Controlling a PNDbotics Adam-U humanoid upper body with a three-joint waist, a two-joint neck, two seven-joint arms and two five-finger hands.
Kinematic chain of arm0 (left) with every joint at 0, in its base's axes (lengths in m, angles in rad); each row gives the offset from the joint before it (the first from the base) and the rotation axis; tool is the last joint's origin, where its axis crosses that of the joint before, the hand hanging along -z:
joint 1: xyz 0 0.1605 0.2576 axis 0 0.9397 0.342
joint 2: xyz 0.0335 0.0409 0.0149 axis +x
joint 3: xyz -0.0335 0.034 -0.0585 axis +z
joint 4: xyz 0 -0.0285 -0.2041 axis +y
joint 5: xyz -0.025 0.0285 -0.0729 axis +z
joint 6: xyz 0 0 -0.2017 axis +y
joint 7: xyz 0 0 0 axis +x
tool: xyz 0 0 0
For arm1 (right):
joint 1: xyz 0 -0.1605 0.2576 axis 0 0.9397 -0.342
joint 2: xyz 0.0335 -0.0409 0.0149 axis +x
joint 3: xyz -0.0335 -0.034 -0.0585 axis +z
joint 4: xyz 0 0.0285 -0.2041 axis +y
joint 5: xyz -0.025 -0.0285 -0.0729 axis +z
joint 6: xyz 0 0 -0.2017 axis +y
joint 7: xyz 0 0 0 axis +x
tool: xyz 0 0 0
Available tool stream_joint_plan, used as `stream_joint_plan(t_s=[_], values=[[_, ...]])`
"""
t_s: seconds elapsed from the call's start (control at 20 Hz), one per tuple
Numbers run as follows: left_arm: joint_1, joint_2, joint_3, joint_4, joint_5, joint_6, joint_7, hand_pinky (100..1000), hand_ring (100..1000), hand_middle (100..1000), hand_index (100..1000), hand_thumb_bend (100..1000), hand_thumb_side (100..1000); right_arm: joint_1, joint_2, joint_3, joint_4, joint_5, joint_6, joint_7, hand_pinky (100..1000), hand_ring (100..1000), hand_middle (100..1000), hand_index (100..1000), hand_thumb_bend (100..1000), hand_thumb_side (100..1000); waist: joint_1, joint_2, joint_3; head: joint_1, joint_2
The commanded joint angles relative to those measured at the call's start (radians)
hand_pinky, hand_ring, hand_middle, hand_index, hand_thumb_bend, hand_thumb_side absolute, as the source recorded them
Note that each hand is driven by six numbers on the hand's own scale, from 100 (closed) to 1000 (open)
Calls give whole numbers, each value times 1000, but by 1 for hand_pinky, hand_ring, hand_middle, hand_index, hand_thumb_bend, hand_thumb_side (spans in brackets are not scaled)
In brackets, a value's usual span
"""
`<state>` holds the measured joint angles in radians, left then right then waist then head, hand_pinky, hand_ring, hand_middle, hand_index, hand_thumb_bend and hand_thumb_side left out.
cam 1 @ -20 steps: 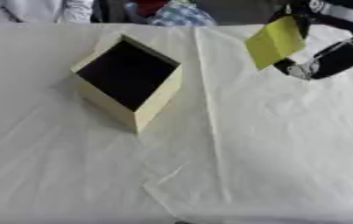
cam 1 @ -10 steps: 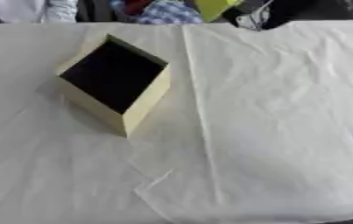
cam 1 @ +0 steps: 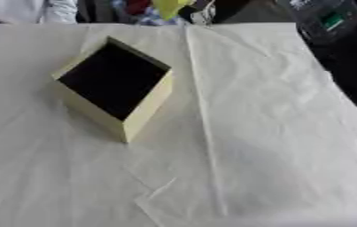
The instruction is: Pick up objects on the table and place them in the box.
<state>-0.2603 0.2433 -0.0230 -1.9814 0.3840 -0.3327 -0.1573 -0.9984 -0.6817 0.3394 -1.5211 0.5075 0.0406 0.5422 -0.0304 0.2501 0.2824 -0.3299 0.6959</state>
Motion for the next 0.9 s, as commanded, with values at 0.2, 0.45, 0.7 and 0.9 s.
stream_joint_plan(t_s=[0.2, 0.45, 0.7, 0.9], values=[[-50, -4, -10, -19, 38, -19, -10, 724, 874, 910, 648, 100, 687, -61, 69, -2, 140, 87, -50, -31, 492, 540, 403, 522, 100, 125, 1, 8, 27, -43, -37], [-94, -13, -17, -19, 75, -38, -16, 718, 865, 901, 648, 100, 681, -84, 117, -9, 235, 140, -69, -69, 489, 540, 403, 522, 100, 133, -6, 36, 65, -89, -62], [-113, -17, -19, -19, 95, -46, -23, 716, 864, 899, 650, 100, 680, -91, 146, -2, 275, 195, -91, -94, 493, 543, 407, 524, 100, 129, -13, 49, 84, -107, -70], [-118, -19, -21, -19, 99, -43, -28, 716, 865, 901, 649, 100, 682, -91, 168, -3, 302, 222, -98, -108, 494, 543, 408, 524, 100, 129, -16, 53, 88, -112, -70]])
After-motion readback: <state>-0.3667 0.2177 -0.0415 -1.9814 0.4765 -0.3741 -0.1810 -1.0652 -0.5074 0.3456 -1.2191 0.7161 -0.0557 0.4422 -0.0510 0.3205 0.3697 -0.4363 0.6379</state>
